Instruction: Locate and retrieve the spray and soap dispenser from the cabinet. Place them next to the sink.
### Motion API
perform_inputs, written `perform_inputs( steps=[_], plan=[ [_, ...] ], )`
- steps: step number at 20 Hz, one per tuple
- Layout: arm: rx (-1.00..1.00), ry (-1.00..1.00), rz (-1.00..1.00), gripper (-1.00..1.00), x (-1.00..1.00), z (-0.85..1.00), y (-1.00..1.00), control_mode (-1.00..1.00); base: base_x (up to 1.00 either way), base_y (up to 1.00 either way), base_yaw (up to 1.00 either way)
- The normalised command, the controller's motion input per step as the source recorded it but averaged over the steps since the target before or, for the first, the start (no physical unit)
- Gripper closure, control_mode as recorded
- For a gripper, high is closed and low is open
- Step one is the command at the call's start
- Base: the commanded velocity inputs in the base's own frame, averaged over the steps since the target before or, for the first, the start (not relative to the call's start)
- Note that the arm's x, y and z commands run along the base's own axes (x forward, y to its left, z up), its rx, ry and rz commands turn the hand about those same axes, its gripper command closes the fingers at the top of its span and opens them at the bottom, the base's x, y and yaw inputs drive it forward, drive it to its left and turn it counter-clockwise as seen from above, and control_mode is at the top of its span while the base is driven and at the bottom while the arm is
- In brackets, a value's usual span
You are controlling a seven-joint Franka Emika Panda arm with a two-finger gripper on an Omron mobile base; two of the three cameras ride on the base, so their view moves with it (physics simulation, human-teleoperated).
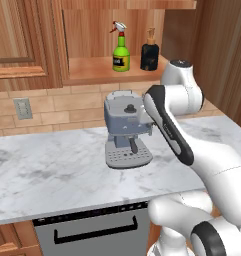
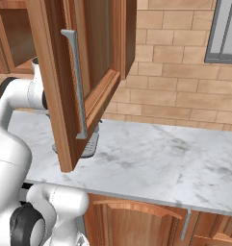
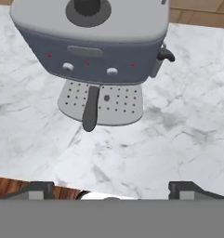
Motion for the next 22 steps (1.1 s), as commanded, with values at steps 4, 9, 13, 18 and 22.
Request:
perform_inputs(
  steps=[4,9,13,18,22],
  plan=[
    [0.01,-0.06,0.0,-1.0,-0.1,0.09,0.05,-1.0,0.0,0.0,0.0],
    [0.01,-0.06,0.0,-1.0,-0.05,0.22,0.0,-1.0,0.0,0.0,0.0],
    [0.09,-0.12,-0.02,-1.0,-0.02,0.28,-0.01,-1.0,0.0,0.0,0.0],
    [0.12,-0.11,-0.07,-1.0,-0.02,0.28,-0.03,-1.0,0.0,0.0,0.0],
    [0.11,-0.1,-0.11,-1.0,0.02,0.2,0.0,-1.0,0.0,0.0,0.0]
  ],
)
